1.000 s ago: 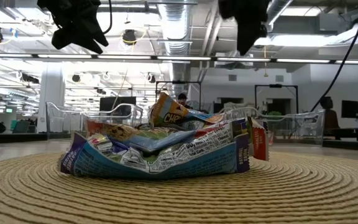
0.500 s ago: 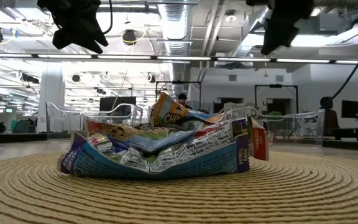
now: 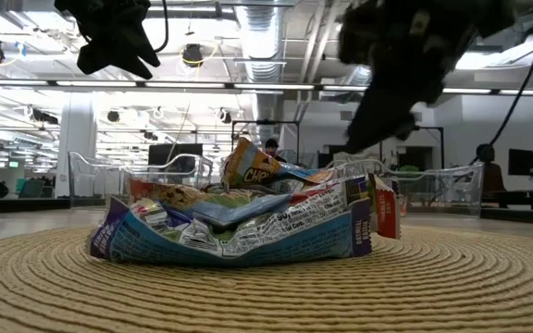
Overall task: Pick and place Granola Bars by type
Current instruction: Put the red granola bar into the right transparent bin
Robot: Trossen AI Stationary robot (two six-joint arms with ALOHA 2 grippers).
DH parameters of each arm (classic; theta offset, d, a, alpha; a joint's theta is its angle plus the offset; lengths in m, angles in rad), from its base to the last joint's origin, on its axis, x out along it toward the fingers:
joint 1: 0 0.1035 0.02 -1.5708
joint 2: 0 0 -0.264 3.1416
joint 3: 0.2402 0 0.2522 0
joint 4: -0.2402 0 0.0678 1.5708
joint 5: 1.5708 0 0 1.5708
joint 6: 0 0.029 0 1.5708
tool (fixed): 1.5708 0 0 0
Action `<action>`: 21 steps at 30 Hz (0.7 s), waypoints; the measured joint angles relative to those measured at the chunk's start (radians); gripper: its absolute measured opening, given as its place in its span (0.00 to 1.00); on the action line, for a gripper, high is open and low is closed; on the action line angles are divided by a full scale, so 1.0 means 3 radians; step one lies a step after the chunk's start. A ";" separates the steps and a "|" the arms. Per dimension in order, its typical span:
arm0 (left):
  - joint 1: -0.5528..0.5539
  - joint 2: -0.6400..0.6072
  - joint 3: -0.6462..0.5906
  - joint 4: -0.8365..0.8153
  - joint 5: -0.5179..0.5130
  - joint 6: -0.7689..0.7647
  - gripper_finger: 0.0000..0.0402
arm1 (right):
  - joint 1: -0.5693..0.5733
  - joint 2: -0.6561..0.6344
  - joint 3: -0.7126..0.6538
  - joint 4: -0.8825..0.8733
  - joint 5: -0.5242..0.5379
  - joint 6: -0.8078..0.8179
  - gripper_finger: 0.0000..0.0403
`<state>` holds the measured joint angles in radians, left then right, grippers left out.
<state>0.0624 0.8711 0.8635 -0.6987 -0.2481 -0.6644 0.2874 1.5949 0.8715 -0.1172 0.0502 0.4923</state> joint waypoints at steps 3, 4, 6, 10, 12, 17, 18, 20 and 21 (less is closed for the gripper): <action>0.0000 0.0000 0.0000 -0.0001 0.0000 -0.0048 0.34 | -0.0036 0.0147 0.0004 0.0219 -0.0089 -0.0001 0.27; 0.0000 0.0000 0.0000 -0.0001 0.0000 -0.0072 0.34 | -0.0053 0.0167 0.0002 0.0218 -0.0120 -0.0003 0.27; 0.0000 -0.0001 0.0000 0.0000 0.0000 -0.0108 0.34 | -0.0089 0.0210 0.0002 0.0297 -0.0163 -0.0010 0.27; 0.0000 0.0000 0.0000 0.0002 0.0001 -0.0128 0.34 | -0.0155 0.0230 0.0003 0.0344 -0.0174 -0.0024 0.27; 0.0000 0.0000 0.0000 0.0003 0.0000 -0.0128 0.34 | -0.0185 0.0230 0.0003 0.0353 -0.0175 -0.0098 0.27; 0.0000 0.0000 0.0000 0.0001 0.0000 -0.0129 0.34 | -0.0213 0.0237 0.0003 0.0347 -0.0180 -0.0161 0.27; 0.0000 0.0000 0.0000 0.0001 0.0000 -0.0130 0.34 | -0.0222 0.0265 0.0003 0.0374 -0.0188 -0.0161 0.27; 0.0000 0.0000 0.0000 0.0002 0.0000 -0.0130 0.34 | -0.0225 0.0333 0.0004 0.0397 -0.0272 -0.0160 0.27; 0.0000 0.0000 0.0000 0.0001 0.0000 -0.0131 0.34 | -0.0226 0.0376 0.0004 0.0451 -0.0343 -0.0160 0.27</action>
<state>0.0624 0.8711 0.8635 -0.6984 -0.2481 -0.7036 0.2195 1.7076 0.8726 0.0180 -0.0527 0.4442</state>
